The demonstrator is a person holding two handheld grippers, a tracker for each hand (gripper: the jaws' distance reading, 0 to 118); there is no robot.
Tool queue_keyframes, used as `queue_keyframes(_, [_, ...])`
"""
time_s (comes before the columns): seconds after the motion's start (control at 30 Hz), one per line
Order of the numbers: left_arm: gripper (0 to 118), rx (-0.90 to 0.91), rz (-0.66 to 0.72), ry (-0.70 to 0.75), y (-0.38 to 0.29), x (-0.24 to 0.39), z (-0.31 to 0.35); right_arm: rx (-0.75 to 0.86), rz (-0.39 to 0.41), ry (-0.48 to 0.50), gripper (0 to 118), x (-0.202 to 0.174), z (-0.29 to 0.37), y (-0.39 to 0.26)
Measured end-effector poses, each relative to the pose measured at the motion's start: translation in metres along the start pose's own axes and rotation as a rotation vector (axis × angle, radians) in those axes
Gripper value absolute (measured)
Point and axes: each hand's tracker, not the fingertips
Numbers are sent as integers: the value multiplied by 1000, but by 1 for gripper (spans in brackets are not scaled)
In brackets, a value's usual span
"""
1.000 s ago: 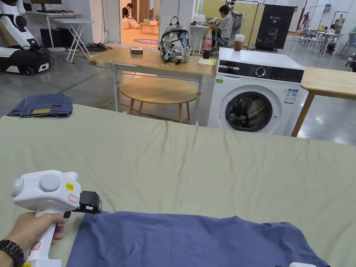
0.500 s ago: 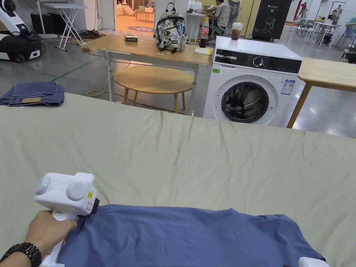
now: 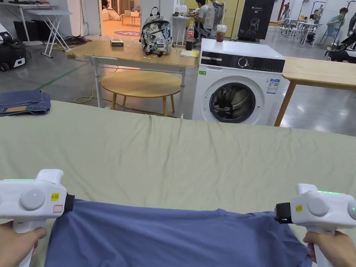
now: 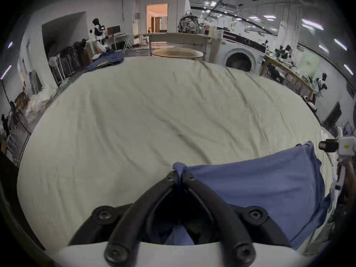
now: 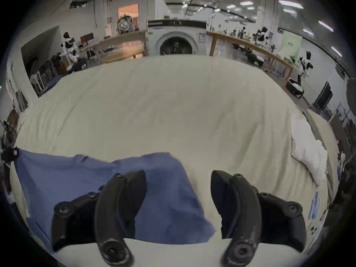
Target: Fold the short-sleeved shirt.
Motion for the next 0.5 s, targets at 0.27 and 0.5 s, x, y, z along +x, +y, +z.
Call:
queue_keyframes(0.27, [0,-1,11,8,-7,9,6,-130,-19,39,72,-2,-67,8])
queue_keyframes(0.5, [0,-20,7,20,-12,12,-2,-66,56,24,21,-24,-46,2])
